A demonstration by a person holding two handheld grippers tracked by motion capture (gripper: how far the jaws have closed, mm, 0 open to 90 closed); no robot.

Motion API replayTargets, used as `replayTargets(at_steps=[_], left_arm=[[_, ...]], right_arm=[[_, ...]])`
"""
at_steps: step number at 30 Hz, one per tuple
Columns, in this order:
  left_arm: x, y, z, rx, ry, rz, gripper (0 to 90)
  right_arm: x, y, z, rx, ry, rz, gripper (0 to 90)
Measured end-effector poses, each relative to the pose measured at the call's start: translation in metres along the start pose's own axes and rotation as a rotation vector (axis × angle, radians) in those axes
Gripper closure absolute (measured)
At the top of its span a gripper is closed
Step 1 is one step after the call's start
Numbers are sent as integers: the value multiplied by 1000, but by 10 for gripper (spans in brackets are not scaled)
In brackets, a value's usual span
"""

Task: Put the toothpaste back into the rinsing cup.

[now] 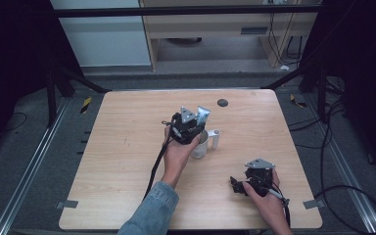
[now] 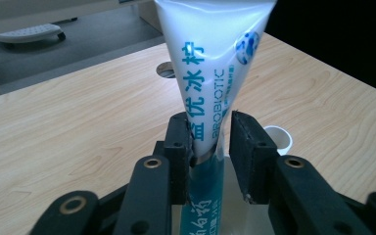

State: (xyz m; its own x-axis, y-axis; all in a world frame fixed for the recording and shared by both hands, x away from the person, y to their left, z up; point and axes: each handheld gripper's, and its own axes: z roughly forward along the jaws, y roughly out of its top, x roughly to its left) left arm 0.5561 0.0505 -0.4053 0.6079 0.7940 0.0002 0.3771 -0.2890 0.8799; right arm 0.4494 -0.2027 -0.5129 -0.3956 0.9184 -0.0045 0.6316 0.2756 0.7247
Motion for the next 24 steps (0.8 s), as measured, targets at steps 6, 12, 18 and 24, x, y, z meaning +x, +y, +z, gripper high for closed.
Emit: replayTargets(at_steps=[6, 12, 18, 24], left_arm=[[1, 0, 0, -1, 2, -4, 666], [1, 0, 0, 0, 6, 1, 653], [1, -1, -1, -5, 10, 5, 633], [2, -3, -1, 1, 5, 3, 607]], right_arm=[[0, 0, 0, 0, 0, 0, 5], [0, 0, 0, 0, 0, 0, 4], [0, 0, 0, 0, 0, 0, 5], [0, 0, 0, 1, 0, 2, 4]])
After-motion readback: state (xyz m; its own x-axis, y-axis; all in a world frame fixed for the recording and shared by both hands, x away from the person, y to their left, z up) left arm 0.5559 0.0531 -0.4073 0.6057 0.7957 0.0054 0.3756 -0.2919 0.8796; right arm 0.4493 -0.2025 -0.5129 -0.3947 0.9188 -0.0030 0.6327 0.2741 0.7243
